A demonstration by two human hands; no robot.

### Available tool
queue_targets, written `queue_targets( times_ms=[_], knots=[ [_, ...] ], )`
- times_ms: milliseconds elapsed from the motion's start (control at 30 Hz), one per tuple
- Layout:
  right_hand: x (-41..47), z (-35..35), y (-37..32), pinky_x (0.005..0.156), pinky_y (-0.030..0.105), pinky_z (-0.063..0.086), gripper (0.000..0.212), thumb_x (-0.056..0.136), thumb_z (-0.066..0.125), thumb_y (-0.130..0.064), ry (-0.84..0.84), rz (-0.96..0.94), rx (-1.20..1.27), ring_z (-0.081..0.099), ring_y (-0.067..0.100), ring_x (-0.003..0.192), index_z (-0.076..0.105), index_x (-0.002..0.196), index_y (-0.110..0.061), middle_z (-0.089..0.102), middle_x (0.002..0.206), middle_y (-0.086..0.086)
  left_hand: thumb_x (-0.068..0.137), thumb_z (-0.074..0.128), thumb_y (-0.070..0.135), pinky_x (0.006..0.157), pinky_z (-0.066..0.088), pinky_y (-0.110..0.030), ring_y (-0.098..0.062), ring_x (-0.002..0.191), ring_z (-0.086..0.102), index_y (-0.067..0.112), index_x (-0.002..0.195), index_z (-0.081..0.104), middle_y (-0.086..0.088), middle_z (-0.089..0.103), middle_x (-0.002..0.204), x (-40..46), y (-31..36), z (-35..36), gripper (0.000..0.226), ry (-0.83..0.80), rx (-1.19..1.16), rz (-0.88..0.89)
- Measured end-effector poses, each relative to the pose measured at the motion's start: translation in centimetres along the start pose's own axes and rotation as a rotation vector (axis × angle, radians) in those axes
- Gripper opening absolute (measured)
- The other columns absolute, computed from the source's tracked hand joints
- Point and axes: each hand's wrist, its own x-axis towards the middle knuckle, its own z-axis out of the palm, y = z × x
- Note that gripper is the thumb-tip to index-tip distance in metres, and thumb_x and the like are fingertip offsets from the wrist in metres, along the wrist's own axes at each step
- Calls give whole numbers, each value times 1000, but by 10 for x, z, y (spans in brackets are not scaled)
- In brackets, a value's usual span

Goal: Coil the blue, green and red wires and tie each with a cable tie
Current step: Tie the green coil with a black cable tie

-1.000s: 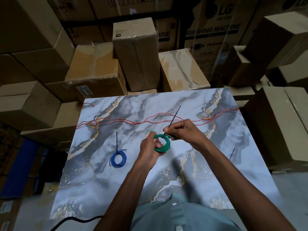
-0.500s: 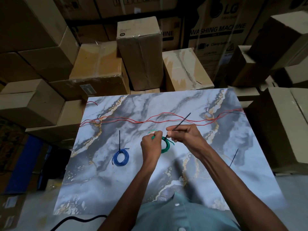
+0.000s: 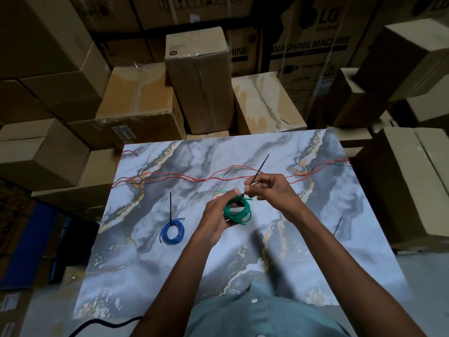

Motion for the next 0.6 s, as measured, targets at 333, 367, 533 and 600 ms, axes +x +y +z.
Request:
queue_targets(
  times_ms=[333, 367, 533, 600],
  knots=[
    [4, 0, 16, 63, 20, 53, 19, 79, 87, -11, 29, 3, -78, 67, 16, 76, 82, 97, -12, 78, 84, 18, 72, 85, 36, 59, 44, -25, -16, 70, 63, 15, 96, 75, -5, 71, 86, 2, -16, -8, 34, -22, 33, -74],
    [5, 1, 18, 63, 19, 52, 19, 79, 87, -11, 25, 6, -79, 68, 15, 75, 82, 97, -13, 78, 83, 16, 73, 85, 34, 59, 44, -26, -16, 69, 62, 15, 96, 75, -5, 70, 86, 1, -17, -9, 32, -33, 32, -80],
    [6, 7, 25, 64, 19, 52, 16, 81, 85, -11, -3, 35, -76, 68, 12, 68, 82, 97, -10, 78, 80, 13, 64, 84, 28, 53, 41, -25, -16, 62, 57, 13, 92, 73, -8, 67, 89, 3, -25, -13, 33, -38, -34, -173],
    [7, 12, 28, 65, 20, 53, 15, 81, 84, -8, 19, 41, -57, 67, 13, 67, 82, 95, -8, 78, 82, 16, 57, 83, 27, 52, 41, -26, -17, 59, 55, 12, 88, 71, -8, 65, 83, 5, -28, -14, 36, 5, -45, -194]
  ],
)
